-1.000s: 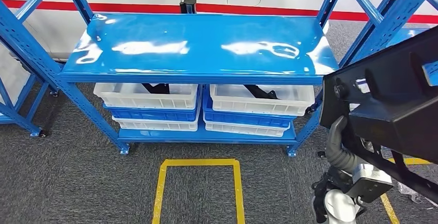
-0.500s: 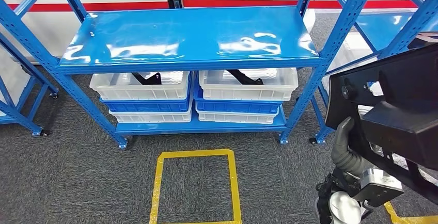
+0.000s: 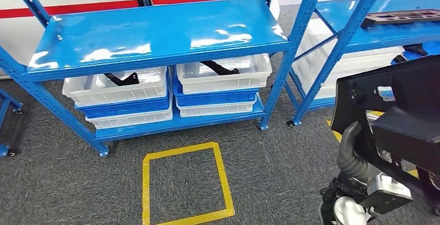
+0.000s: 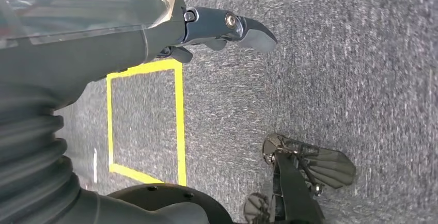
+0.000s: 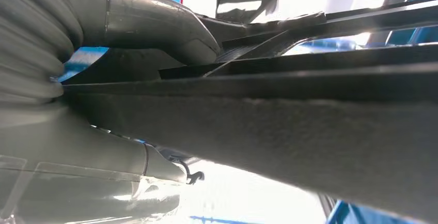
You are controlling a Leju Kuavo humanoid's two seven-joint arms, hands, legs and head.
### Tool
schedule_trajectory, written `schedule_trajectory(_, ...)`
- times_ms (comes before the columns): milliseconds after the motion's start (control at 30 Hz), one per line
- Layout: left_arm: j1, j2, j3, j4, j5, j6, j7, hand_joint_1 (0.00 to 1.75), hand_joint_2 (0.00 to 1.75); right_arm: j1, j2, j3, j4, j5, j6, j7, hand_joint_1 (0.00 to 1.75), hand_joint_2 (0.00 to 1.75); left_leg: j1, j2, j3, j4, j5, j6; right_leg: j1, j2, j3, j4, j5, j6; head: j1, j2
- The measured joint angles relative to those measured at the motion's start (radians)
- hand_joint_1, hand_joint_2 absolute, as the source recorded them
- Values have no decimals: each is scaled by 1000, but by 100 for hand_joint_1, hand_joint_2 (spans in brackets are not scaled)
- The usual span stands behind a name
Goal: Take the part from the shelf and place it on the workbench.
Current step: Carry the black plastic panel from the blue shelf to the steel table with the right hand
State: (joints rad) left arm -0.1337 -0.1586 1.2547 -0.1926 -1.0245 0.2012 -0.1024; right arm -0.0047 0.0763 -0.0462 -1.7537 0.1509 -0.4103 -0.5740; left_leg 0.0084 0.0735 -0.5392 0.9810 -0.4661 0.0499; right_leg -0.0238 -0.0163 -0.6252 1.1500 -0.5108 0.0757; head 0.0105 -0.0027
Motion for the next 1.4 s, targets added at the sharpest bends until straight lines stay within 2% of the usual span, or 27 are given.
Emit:
schedule_trajectory(33,0,0,0,0,1,-2,-3,0,175,-1,0,0,0,0,0,0,175,175,-2,10,-1,3,-1,-5,0,-23,47,-74,18,5,0,0)
schedule_trajectory(100,-1,0,0,0,3,-5,-11,0,175,-1,0,0,0,0,1,0,175,175,-7,29,-1,7,-2,-16,5,-48,96,-160,38,-4,-1,0)
schedule_trajectory(167,-2,0,0,0,5,-10,-16,0,175,1,0,-2,0,0,1,0,175,175,-8,46,1,7,0,-26,9,-34,90,-167,42,-22,-4,0)
schedule_trajectory(200,-3,-1,0,0,7,-12,-17,0,175,2,-1,-2,0,0,1,0,175,175,-4,47,1,10,-4,-32,5,-24,88,-167,45,-30,-5,0)
schedule_trajectory(267,-4,-1,0,0,9,-15,-19,0,175,1,0,-4,-1,0,1,-1,175,175,2,5,-18,57,-42,-43,-3,-3,86,-170,53,-47,-8,0)
schedule_trajectory(333,-3,-1,0,0,9,-15,-20,0,175,0,3,-5,-1,0,1,-2,175,175,5,-53,-73,183,-113,-49,-4,17,82,-170,59,-59,-12,0)
schedule_trajectory(400,0,-2,0,0,9,-17,-20,0,175,1,5,-6,-1,0,1,-2,175,175,5,-72,-128,300,-155,-50,-1,41,76,-169,62,-63,-14,0)
schedule_trajectory(433,1,-2,0,0,10,-19,-21,0,175,3,5,-6,-1,-1,1,-2,175,175,5,-75,-133,309,-147,-49,0,54,75,-168,63,-64,-14,0)
schedule_trajectory(467,2,-2,0,0,11,-22,-23,0,175,4,6,-7,-1,0,1,-2,175,175,5,-78,-119,276,-119,-46,1,68,75,-167,64,-65,-14,0)
schedule_trajectory(500,2,-1,0,0,12,-24,-24,0,175,6,7,-7,-2,0,1,-3,175,175,7,-90,-88,212,-80,-43,1,81,75,-165,64,-64,-14,0)
schedule_trajectory(533,2,-1,0,0,14,-25,-26,0,175,8,9,-7,-2,1,1,-4,175,175,9,-116,-53,139,-47,-40,3,94,74,-162,64,-63,-14,0)
schedule_trajectory(567,3,0,0,0,15,-25,-27,0,175,10,12,-6,-3,2,1,-4,175,175,11,-139,-27,80,-26,-38,5,107,70,-159,65,-60,-13,0)
schedule_trajectory(633,5,1,0,0,18,-25,-26,0,175,13,17,-1,-5,5,1,-6,175,175,10,-163,-7,30,-17,-35,7,130,58,-155,69,-48,-12,0)
schedule_trajectory(700,5,1,1,0,20,-24,-24,0,175,19,20,2,-7,6,1,-7,175,175,7,-138,-8,25,-12,-26,2,143,46,-155,76,-35,-13,0)
schedule_trajectory(767,5,-1,1,0,21,-24,-25,0,175,22,20,3,-9,3,8,-6,175,175,8,-111,-8,18,-4,-12,6,102,20,-116,57,-31,-8,0)
schedule_trajectory(833,8,-2,1,0,22,-28,-27,0,175,24,20,6,-11,-4,18,-3,175,175,7,-80,-10,15,-2,-3,10,47,-39,4,2,-37,-1,0)
schedule_trajectory(900,12,-2,1,0,21,-33,-27,0,175,30,20,9,-11,-8,25,-1,175,175,5,-48,-13,15,-2,-1,8,30,-96,129,-43,-37,4,0)
schedule_trajectory(933,13,-2,1,0,21,-34,-27,0,175,34,20,10,-11,-10,27,0,175,175,5,-33,-14,15,-2,-1,6,27,-101,146,-46,-31,4,0)
schedule_trajectory(967,13,-2,1,0,20,-35,-27,0,175,37,19,11,-11,-12,28,0,175,175,6,-19,-14,16,-2,-1,4,22,-83,120,-34,-23,5,0)
schedule_trajectory(1000,13,-3,1,0,19,-35,-27,0,175,38,19,11,-12,-13,29,0,175,175,6,-6,-13,16,-3,-3,1,8,-45,55,-10,-14,5,0)
schedule_trajectory(1067,13,-3,1,0,19,-35,-27,0,175,38,19,13,-14,-14,30,1,175,175,1,17,-9,18,-7,-11,2,-41,40,-93,32,-6,6,0)
schedule_trajectory(1133,12,-2,1,0,19,-35,-27,0,175,38,19,16,-17,-14,30,1,175,175,-5,36,-6,21,-11,-23,7,-62,71,-152,46,-17,4,0)
schedule_trajectory(1200,11,-2,1,0,19,-35,-27,0,175,41,18,16,-18,-15,30,1,175,175,-4,54,-3,21,-14,-33,7,-36,64,-150,50,-31,1,0)
schedule_trajectory(1233,10,-2,1,0,19,-35,-27,0,175,43,17,16,-19,-15,30,1,175,175,-1,43,-3,26,-20,-39,4,-24,63,-151,53,-38,0,0)
schedule_trajectory(1300,9,-2,1,0,19,-35,-27,0,175,44,18,17,-23,-14,30,0,175,175,5,-12,-24,82,-62,-49,-5,-1,63,-153,59,-52,-4,0)
schedule_trajectory(1333,9,-2,1,0,19,-35,-26,0,175,45,18,18,-23,-14,31,0,175,175,7,-46,-48,138,-96,-51,-4,10,61,-152,60,-57,-7,0)
schedule_trajectory(1400,12,-2,1,0,15,-36,-22,0,175,46,19,19,-24,-15,33,2,175,175,7,-72,-105,260,-150,-52,-1,36,58,-152,63,-64,-10,0)
